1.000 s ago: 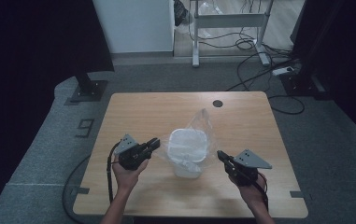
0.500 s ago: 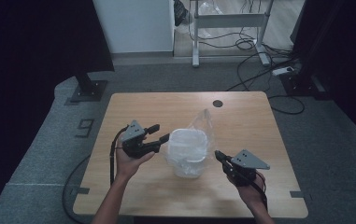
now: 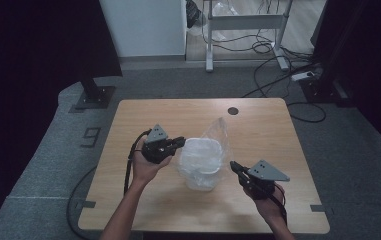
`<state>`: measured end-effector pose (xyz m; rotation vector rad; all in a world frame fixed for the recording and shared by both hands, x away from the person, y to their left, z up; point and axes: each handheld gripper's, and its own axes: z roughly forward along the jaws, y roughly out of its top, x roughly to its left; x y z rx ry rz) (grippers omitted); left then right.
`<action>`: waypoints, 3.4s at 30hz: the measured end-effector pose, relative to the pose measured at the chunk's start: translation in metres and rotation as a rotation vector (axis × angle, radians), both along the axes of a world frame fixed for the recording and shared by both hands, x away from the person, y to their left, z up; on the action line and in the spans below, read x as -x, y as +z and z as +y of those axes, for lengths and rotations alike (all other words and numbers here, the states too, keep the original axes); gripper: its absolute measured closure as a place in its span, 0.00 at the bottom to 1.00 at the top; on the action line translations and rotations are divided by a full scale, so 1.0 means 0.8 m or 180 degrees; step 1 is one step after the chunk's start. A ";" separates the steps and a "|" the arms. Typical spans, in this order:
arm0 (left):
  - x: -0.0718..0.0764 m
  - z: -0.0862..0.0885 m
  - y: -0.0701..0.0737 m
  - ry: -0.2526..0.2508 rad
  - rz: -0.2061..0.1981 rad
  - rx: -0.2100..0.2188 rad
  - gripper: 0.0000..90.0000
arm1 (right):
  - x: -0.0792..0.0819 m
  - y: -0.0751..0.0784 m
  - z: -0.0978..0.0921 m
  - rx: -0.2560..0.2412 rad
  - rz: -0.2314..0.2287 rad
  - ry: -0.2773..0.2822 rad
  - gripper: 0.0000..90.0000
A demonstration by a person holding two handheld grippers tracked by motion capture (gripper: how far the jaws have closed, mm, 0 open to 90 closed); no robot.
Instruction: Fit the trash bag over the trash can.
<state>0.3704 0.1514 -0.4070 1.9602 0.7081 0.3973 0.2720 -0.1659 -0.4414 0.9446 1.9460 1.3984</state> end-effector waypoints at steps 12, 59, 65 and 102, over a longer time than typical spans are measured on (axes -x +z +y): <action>0.008 0.014 0.004 -0.0081 0.0044 0.0162 0.69 | 0.000 -0.001 -0.003 -0.0016 0.0000 -0.0021 0.99; 0.004 0.032 -0.053 0.0483 0.0185 0.0269 1.00 | -0.041 -0.032 0.002 0.0066 0.0214 -0.0205 0.99; 0.006 0.034 -0.057 0.0472 0.0234 0.0257 1.00 | -0.045 -0.039 0.005 0.0074 0.0247 -0.0198 0.99; -0.005 0.028 -0.069 0.0458 0.0382 0.0278 1.00 | -0.015 -0.004 -0.017 -0.0219 0.0017 -0.0028 0.61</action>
